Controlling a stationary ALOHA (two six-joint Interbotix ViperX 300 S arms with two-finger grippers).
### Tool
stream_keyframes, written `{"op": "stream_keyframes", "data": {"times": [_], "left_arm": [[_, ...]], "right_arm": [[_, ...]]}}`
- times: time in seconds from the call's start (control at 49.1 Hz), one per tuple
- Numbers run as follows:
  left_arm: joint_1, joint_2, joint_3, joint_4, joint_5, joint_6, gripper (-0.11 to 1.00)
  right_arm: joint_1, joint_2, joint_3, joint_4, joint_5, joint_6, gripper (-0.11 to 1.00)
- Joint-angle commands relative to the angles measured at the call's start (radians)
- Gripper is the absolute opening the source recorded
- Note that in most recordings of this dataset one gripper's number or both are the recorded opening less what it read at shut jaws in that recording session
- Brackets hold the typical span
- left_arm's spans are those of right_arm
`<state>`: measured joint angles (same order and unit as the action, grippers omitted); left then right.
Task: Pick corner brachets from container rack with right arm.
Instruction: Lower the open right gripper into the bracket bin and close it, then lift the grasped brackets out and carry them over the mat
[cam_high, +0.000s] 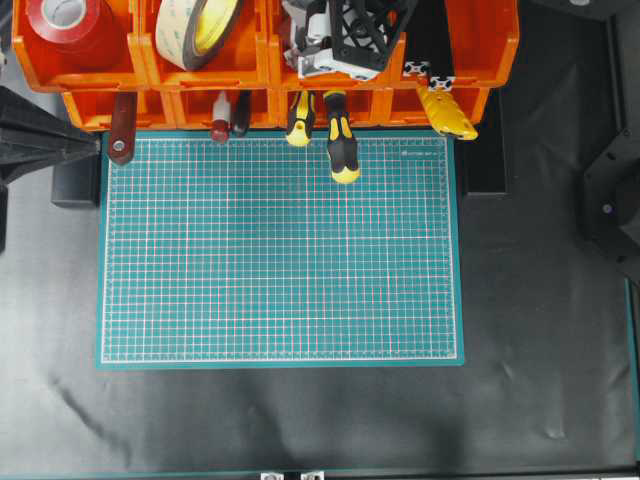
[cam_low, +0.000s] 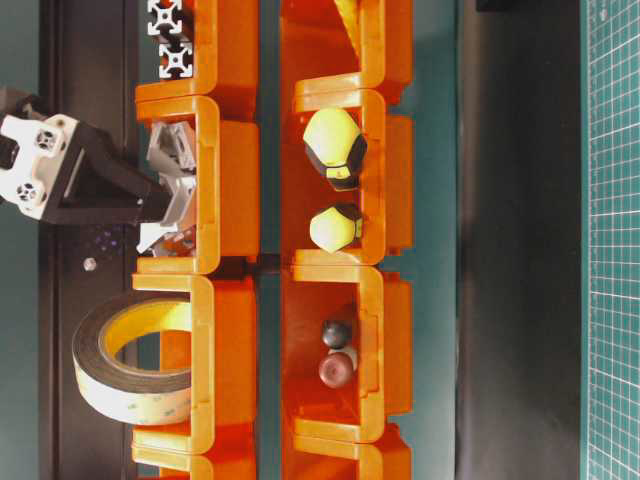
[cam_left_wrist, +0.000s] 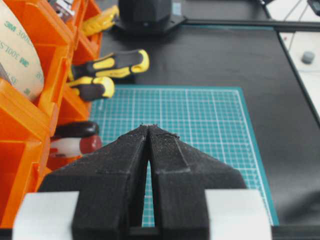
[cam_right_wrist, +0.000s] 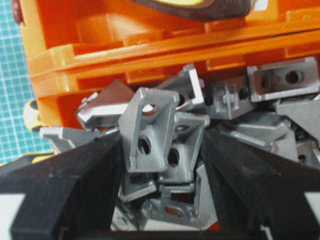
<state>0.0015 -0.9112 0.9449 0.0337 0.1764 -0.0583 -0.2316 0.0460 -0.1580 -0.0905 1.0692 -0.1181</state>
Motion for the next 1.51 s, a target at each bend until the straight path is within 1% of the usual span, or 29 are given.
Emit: {"op": "stream_keyframes", "data": {"times": [0.0, 0.143, 0.285, 0.509, 0.713, 0.835, 0.957, 1.018, 1.12, 1.201, 1.262, 1.344, 1.486], "left_arm": [[0.009, -0.003, -0.029, 0.003, -0.005, -0.003, 0.00], [0.009, -0.014, -0.029, 0.003, -0.005, -0.003, 0.00], [0.009, -0.012, -0.029, 0.003, -0.005, -0.002, 0.00], [0.009, -0.017, -0.029, 0.003, -0.005, -0.003, 0.00], [0.011, -0.020, -0.029, 0.003, -0.003, -0.003, 0.00], [0.009, -0.018, -0.029, 0.003, 0.003, -0.003, 0.00], [0.002, -0.020, -0.029, 0.003, 0.005, -0.003, 0.00], [-0.011, -0.020, -0.029, 0.003, 0.006, -0.003, 0.00], [-0.031, -0.023, -0.029, 0.003, 0.008, 0.003, 0.00], [-0.034, -0.028, -0.029, 0.003, 0.008, 0.003, 0.00], [-0.031, -0.035, -0.029, 0.003, 0.008, 0.005, 0.00], [-0.025, -0.041, -0.029, 0.003, 0.008, 0.006, 0.00], [-0.025, -0.044, -0.029, 0.003, 0.008, 0.002, 0.00]], "right_arm": [[0.018, -0.037, -0.025, -0.002, -0.020, -0.005, 0.48], [0.018, -0.064, -0.055, -0.012, -0.011, -0.005, 0.47], [0.026, -0.101, -0.114, -0.015, -0.003, -0.008, 0.47], [0.067, -0.144, -0.198, -0.025, 0.057, -0.011, 0.47], [0.086, -0.153, -0.196, -0.063, 0.091, -0.014, 0.47], [0.094, -0.153, -0.192, -0.066, 0.091, -0.014, 0.47], [0.121, -0.163, -0.183, -0.064, 0.095, -0.015, 0.47], [0.147, -0.175, -0.163, -0.064, 0.097, -0.012, 0.47], [0.210, -0.210, -0.100, -0.064, 0.094, -0.009, 0.47], [0.256, -0.247, -0.026, -0.066, 0.087, -0.008, 0.47], [0.293, -0.285, 0.048, -0.066, 0.063, -0.006, 0.47], [0.347, -0.327, 0.149, -0.066, -0.003, -0.006, 0.47], [0.451, -0.376, 0.324, -0.064, -0.178, -0.003, 0.47]]}}
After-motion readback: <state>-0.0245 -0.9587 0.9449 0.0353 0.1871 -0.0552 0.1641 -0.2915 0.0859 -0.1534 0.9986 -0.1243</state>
